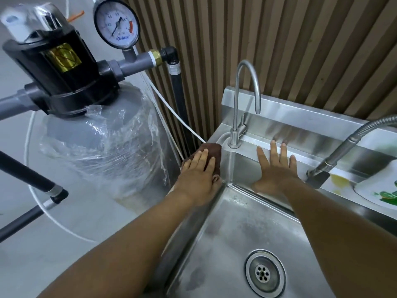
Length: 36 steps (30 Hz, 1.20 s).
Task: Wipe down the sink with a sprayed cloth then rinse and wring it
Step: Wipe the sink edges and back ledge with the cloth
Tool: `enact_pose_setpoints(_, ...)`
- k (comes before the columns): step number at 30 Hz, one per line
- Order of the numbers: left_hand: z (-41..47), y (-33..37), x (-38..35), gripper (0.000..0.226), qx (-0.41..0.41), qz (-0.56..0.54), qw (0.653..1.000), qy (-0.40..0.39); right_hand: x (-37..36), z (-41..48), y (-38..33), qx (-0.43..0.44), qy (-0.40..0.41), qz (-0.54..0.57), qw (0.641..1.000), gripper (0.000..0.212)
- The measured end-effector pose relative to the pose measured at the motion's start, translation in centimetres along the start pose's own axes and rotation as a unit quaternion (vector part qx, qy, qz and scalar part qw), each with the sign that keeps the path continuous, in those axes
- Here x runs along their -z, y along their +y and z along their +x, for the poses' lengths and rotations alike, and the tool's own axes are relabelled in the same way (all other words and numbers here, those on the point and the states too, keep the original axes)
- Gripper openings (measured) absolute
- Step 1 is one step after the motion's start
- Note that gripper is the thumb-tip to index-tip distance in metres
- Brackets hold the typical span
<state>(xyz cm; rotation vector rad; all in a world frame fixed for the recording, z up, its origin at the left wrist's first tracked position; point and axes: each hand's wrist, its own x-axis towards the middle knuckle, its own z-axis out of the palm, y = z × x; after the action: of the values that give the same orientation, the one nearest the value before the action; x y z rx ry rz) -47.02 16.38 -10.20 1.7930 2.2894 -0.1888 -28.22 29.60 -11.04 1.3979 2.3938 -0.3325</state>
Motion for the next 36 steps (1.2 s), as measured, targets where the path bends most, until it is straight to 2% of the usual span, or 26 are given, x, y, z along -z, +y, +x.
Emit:
enact_pose_setpoints(6,3.5,0.7,0.4,0.071,-0.008,0.019,1.0,-0.002,0.1,-0.2,0.0,0.001,-0.01,0.008,1.0,0.112)
enact_pose_setpoints(11,-4.1,-0.8,-1.6,0.07,-0.011,0.01,1.0,0.016,0.2,-0.2,0.1,0.006,-0.019,0.009,1.0,0.111)
enact_pose_setpoints(16,-11.4,-2.5,-3.4,0.079,-0.011,0.003,1.0,0.026,0.2,-0.1,0.1,0.011,-0.02,0.0,1.0,0.112)
enact_pose_setpoints(20,-8.9,-1.9,-2.7,0.083,-0.001,0.013,1.0,0.014,0.2,-0.3,0.0,0.008,-0.021,0.004,1.0,0.112)
enact_pose_setpoints(25,-3.0,-0.4,-1.3,0.068,0.004,0.029,1.0,0.005,0.2,-0.3,0.0,0.008,-0.02,0.008,1.0,0.113)
enact_pose_setpoints(30,1.5,1.4,0.0,0.066,0.01,0.032,0.999,0.006,0.1,-0.3,0.0,0.009,-0.022,0.015,1.0,0.114)
enact_pose_setpoints(36,-3.7,0.6,-1.6,0.067,-0.029,0.032,0.999,0.02,0.2,-0.4,0.1,0.013,-0.028,0.012,0.999,0.114)
